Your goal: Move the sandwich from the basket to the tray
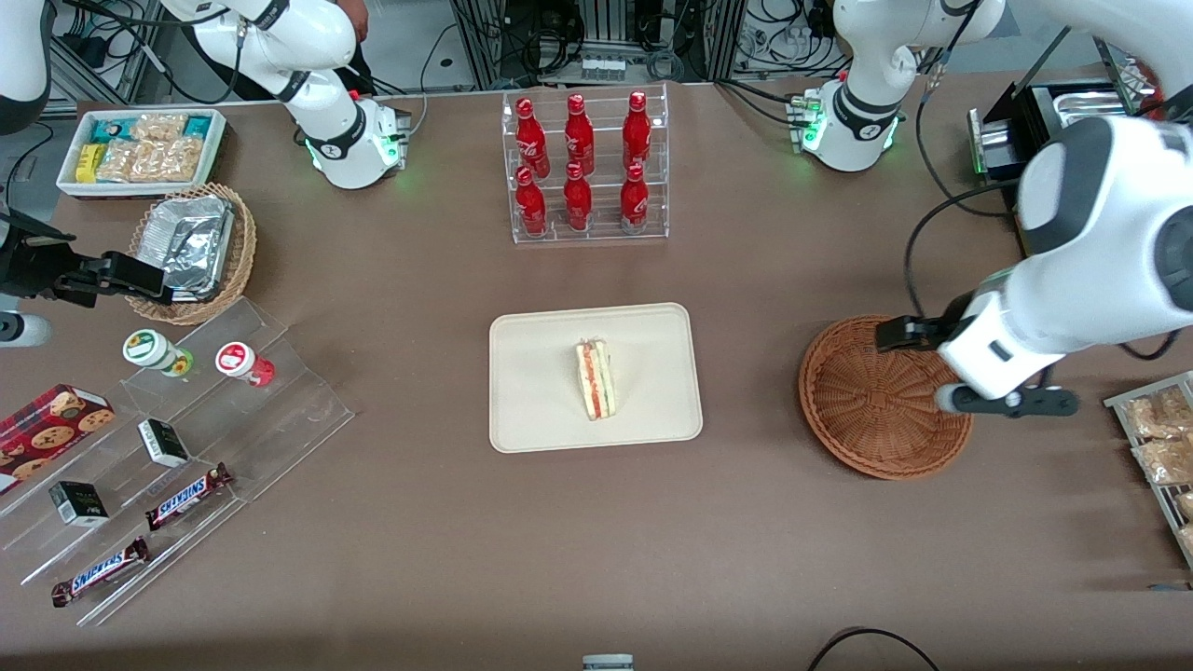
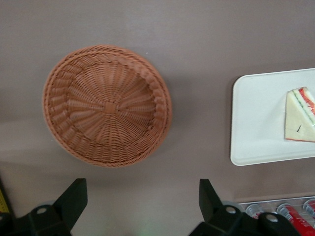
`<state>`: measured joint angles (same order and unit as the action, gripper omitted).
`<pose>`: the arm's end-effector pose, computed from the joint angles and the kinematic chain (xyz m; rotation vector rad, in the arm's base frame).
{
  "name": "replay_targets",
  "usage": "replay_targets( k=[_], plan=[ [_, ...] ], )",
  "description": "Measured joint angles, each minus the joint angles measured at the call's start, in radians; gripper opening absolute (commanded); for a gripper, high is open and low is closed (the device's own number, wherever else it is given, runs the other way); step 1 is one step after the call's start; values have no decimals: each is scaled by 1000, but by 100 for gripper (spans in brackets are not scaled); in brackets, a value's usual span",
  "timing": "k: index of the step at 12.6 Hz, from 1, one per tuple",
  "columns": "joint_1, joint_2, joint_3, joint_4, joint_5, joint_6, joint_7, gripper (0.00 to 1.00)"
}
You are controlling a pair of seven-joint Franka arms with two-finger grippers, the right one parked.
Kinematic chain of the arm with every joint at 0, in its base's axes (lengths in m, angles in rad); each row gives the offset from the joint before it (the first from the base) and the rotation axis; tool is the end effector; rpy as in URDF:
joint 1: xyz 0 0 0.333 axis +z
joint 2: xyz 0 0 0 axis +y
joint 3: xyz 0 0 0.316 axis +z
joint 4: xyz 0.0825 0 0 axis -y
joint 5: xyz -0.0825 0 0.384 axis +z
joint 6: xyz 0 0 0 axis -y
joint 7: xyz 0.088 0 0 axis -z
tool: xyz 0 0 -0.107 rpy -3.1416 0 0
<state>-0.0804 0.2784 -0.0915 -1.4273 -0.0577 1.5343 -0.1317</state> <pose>0.6169 -0.1064 0.5248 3.0722 -0.0553 -0.2785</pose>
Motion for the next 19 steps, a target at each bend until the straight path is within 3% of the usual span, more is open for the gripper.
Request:
replay_targets(
  k=[8,19],
  plan=[
    [50,-225,0,-219,4,-10,86,100],
    [91,-317,43,-228,5,-126,157,100]
  ],
)
